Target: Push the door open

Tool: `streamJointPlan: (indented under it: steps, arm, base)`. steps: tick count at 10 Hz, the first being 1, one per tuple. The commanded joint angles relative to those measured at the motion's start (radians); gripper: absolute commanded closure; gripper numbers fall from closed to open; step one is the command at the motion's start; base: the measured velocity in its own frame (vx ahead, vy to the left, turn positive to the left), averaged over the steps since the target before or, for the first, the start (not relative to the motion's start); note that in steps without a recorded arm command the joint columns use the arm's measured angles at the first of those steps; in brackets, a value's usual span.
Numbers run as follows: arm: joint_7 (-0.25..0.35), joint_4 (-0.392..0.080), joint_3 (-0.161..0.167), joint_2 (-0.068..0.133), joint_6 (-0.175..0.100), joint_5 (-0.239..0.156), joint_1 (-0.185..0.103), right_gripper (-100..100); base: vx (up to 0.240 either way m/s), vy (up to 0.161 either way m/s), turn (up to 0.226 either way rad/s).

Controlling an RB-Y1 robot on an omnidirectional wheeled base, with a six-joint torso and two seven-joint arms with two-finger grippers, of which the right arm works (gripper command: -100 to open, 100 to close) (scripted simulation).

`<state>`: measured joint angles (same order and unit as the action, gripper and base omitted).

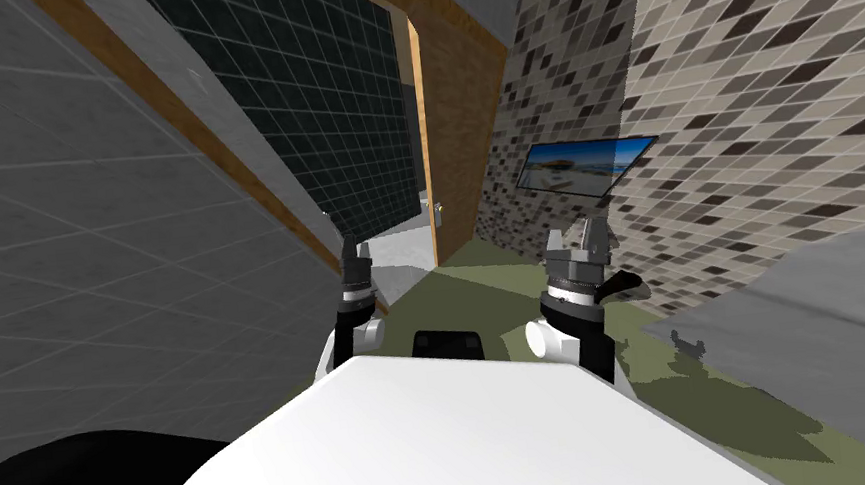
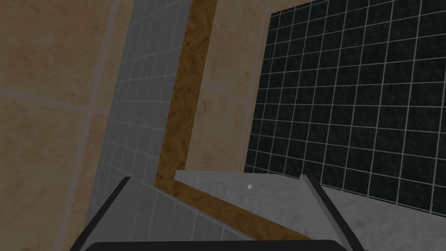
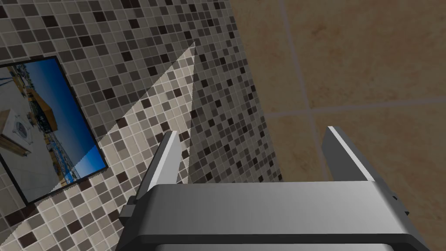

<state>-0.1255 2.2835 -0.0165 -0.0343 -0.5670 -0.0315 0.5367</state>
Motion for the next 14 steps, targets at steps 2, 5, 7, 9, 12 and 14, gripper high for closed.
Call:
streamJointPlan:
  steps: [2,5,7,9,12,14]
  arm:
    - [0.010,-0.048,-0.002,0.017,0.001,-0.005,-0.026,-100]
    - [0.028,-0.141,-0.005,0.048,0.002,-0.014,-0.075,-100]
    - [0.037,-0.188,-0.007,0.062,0.003,-0.018,-0.100,-100]
    - [0.049,-0.243,-0.009,0.079,0.004,-0.024,-0.130,-100]
    - [0.067,-0.329,-0.012,0.105,0.005,-0.033,-0.178,-100]
    - [0.073,-0.366,-0.013,0.114,0.006,-0.036,-0.196,-100]
  base:
    - [0.036,-0.038,0.151]
    - [0.071,-0.069,0.229]
    - [0.063,-0.061,0.119]
    - [0.051,-0.060,0.186]
    - [0.055,-0.068,0.180]
    - [0.044,-0.054,0.089]
